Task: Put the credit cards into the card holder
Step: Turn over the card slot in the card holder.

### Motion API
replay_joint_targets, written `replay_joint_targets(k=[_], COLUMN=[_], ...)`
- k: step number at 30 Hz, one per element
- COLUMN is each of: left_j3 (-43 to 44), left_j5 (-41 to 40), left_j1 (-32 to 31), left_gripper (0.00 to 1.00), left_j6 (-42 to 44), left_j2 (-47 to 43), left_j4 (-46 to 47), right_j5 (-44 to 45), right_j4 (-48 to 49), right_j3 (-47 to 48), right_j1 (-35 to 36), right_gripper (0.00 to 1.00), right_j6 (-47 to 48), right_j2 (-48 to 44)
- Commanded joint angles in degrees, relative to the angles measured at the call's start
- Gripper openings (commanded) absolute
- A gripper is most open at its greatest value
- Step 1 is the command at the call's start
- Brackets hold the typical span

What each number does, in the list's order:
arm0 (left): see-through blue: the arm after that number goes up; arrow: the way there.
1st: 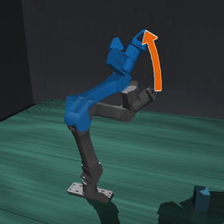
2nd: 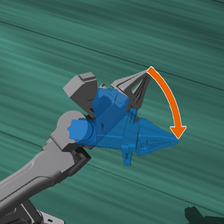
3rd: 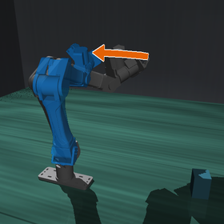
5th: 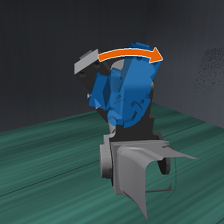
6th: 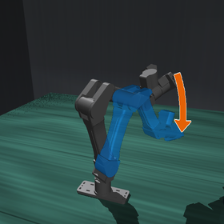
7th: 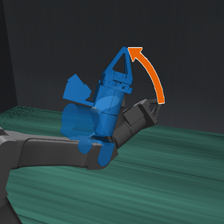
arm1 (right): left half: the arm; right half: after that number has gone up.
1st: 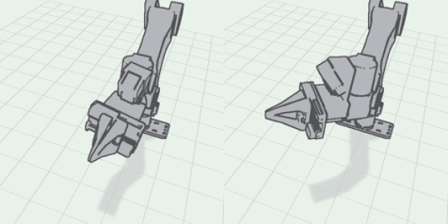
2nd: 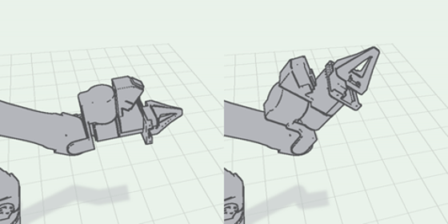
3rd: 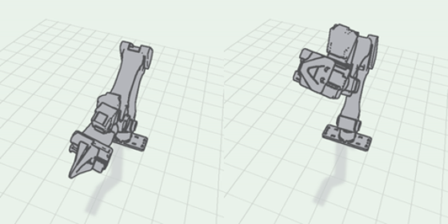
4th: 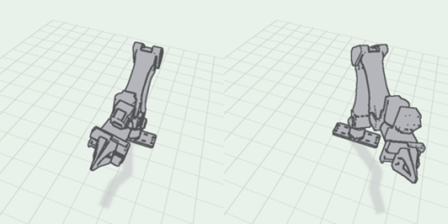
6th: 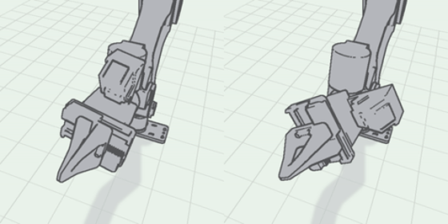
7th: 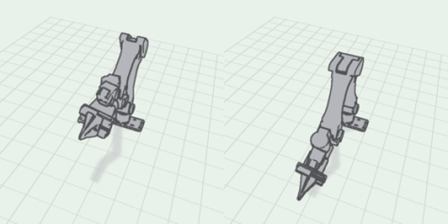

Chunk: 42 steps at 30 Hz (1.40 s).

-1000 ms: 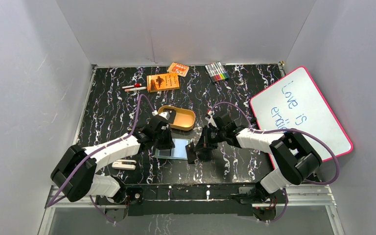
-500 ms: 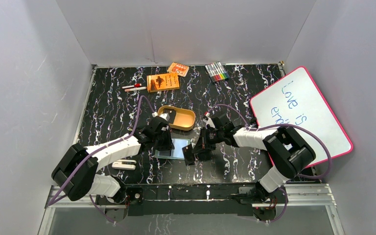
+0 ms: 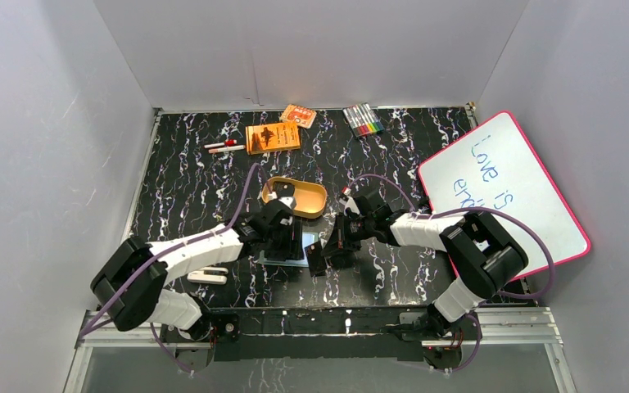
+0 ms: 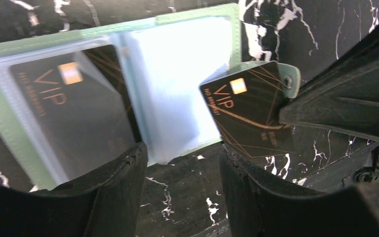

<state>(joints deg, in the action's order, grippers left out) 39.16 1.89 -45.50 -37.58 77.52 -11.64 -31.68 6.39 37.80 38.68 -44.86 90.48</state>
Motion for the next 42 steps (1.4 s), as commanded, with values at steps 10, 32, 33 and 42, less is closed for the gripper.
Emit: replay_joint_targets(k=[10,32,33,42], left_j3=[6.8,3.1,2.5,-0.1], left_j5=[-7.8,-12.8,-12.5,-12.2], left_j1=[-3.2,-3.2,-3.2,-3.2], left_gripper=[0.15,0.00,0.00,0.00], left_j6=[3.0,-2.3,-2.8,-5.8], left_j2=[9.0,0.5,0.1,-2.4], left_j4=[-4.5,-2.7,-1.9,0.4], right_j5=[0.1,1.1,0.8,-1.1], right_j4=[0.1,-0.9,-0.5,0.7], right_j3=[1.9,-0.8,-1.0,-2.2], right_j1=[0.4,0.4,0.3,0.4], right_gripper=[0.00,0.00,0.00,0.00], right_j6=[1.0,-1.1,-1.4,-3.7], right_j2=[-0.6,-11.0,-11.1,-9.8])
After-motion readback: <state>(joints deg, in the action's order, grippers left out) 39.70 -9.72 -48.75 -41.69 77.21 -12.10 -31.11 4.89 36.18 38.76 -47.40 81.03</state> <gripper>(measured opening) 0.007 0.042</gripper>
